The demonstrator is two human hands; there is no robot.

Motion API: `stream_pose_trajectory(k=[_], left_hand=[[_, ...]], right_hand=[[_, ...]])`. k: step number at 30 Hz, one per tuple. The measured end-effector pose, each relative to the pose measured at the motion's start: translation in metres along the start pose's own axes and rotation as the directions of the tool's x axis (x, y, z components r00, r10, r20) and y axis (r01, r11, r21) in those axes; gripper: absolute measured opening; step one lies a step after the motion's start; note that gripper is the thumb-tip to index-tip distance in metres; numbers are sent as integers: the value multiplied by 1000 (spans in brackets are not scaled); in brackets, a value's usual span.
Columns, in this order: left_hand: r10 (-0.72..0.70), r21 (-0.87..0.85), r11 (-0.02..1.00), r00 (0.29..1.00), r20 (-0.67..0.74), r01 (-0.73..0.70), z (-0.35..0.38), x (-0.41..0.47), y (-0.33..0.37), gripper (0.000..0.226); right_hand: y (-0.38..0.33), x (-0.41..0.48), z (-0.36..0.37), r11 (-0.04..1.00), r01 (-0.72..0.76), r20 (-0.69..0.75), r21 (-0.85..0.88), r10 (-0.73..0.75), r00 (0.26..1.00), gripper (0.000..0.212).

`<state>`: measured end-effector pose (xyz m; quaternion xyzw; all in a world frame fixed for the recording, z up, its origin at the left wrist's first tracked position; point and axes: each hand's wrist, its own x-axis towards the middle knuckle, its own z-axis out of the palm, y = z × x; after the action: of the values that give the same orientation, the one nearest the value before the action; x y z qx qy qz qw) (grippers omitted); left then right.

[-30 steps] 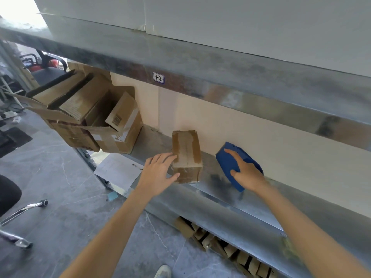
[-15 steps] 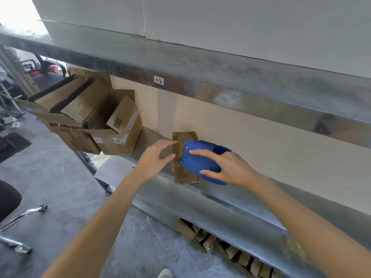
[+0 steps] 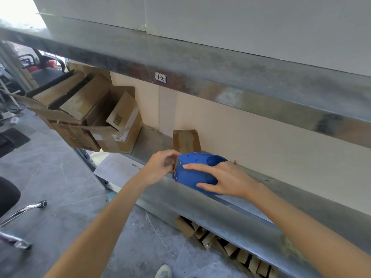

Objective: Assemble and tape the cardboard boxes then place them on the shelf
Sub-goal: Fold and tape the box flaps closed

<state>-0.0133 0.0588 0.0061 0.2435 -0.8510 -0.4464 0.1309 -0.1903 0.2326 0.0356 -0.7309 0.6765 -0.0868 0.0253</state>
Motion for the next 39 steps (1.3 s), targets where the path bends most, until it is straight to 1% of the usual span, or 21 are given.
stream_pose_trajectory(k=[5,9,12,14,18,21,23,25,28,31,33,35,39], left_hand=[[-3,3,1000,999,-43,3,4,5,-1,27],[34,29,999,996,-76,-32,5,7,0,19],[21,12,1000,999,-49,-20,5,8,2,18],[19,20,1000,999,-48,-18,3,8,3,22],[16,25,1000,998,-61,-14,3,7,5,26],[-23,21,999,993,-116,25,-5,4,-4,18],[-77,16,997,983,-166,81,-20,-1,-19,13],[-109,6,994,977,-183,112,-30,-8,-31,13],[-116,-16,993,982,-149,115,-20,-13,-37,12],[-126,-95,989,987,-101,116,-6,-14,-38,10],[-127,-116,986,989,-80,118,-1,-14,-40,17],[-112,-86,991,992,-60,107,2,-14,-40,26],[-69,-23,997,997,-43,68,6,-12,-43,27]], right_hand=[[-1,-3,1,999,-5,-13,50,6,1000,58],[1,-3,1,994,-34,-32,103,38,999,60],[4,-2,1,991,-49,-25,126,53,998,62],[6,-3,0,987,-56,-16,152,60,998,62],[5,-2,-7,990,-61,-29,126,65,997,61],[9,-3,-8,995,-60,-11,81,61,998,60],[22,-14,-9,993,-93,-10,72,94,996,61],[36,-23,-11,990,-126,-3,68,127,992,63],[43,-30,-12,987,-152,10,46,152,988,63],[45,-33,-7,984,-175,42,23,174,984,62],[45,-36,-3,982,-187,43,24,186,982,61],[44,-38,-1,980,-198,48,16,197,979,61],[44,-40,0,977,-212,64,33,210,976,62]])
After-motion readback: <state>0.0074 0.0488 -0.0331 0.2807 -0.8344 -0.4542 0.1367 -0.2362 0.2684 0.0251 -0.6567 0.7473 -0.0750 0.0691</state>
